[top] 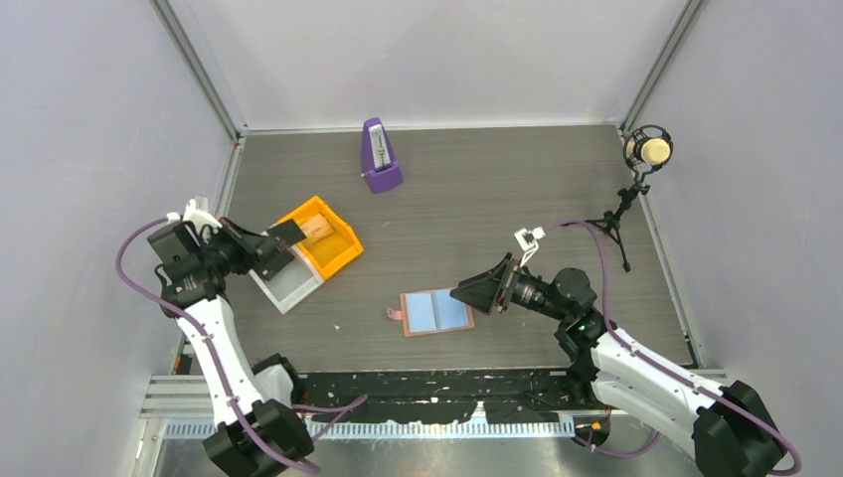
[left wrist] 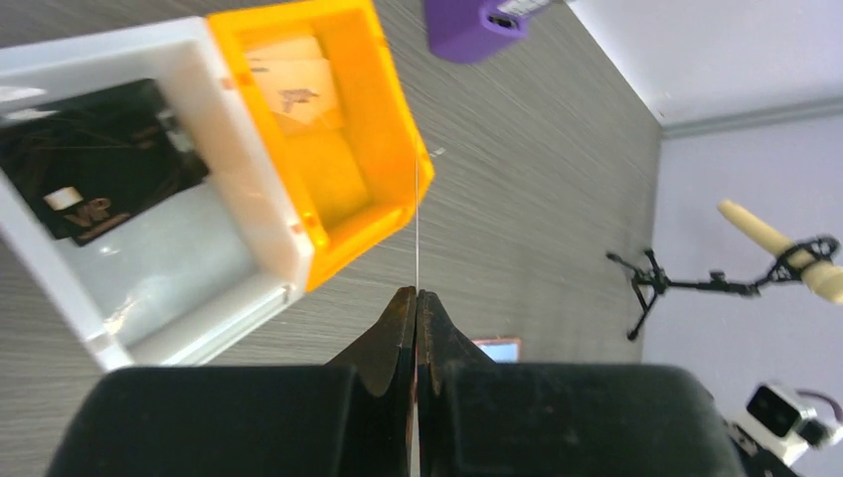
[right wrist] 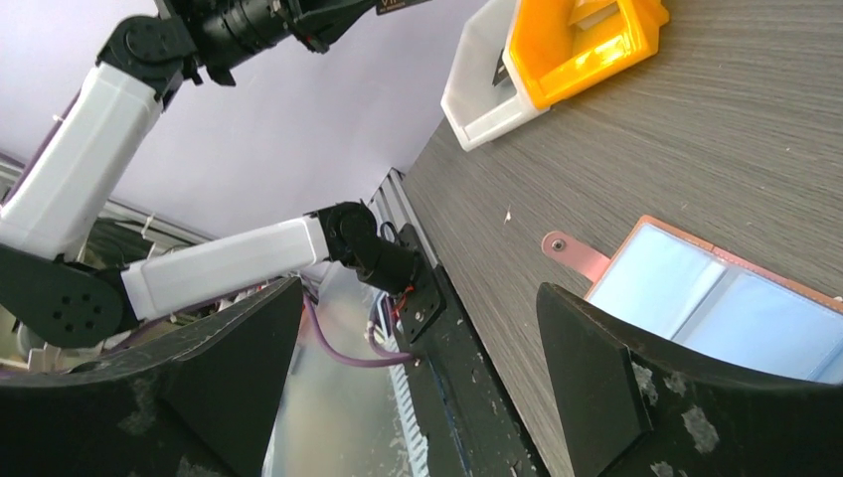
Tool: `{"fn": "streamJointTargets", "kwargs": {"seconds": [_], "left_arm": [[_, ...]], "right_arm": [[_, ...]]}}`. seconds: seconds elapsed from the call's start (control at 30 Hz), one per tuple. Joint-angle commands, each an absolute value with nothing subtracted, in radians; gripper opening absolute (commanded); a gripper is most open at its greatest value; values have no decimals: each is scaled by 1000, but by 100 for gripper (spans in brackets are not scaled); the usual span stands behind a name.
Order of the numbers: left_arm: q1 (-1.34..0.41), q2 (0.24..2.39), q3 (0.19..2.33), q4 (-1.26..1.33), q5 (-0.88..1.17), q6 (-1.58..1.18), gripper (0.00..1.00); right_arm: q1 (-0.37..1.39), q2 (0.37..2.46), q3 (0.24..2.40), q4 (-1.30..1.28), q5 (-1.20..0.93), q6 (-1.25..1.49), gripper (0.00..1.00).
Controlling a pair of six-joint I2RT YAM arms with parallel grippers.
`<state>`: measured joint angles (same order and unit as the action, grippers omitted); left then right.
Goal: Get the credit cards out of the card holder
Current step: Place the credit card in the storage box.
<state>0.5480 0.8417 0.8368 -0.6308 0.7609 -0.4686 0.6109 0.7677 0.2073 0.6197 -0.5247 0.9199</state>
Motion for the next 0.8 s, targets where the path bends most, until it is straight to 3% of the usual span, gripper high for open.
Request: {"fn": "streamJointTargets", "kwargs": {"seconds": [0.0, 0.27, 0.77], "left_arm": [[619, 869, 889, -698, 683, -402, 0], [677, 961, 915, -696, 554, -381, 0], [678, 1167, 880, -578, 521, -427, 0]], "right_arm": [[603, 780, 214, 648, -584, 878, 95], [596, 826, 223, 676, -639, 875, 95], [593, 857, 207, 726, -657, 906, 95]]}}
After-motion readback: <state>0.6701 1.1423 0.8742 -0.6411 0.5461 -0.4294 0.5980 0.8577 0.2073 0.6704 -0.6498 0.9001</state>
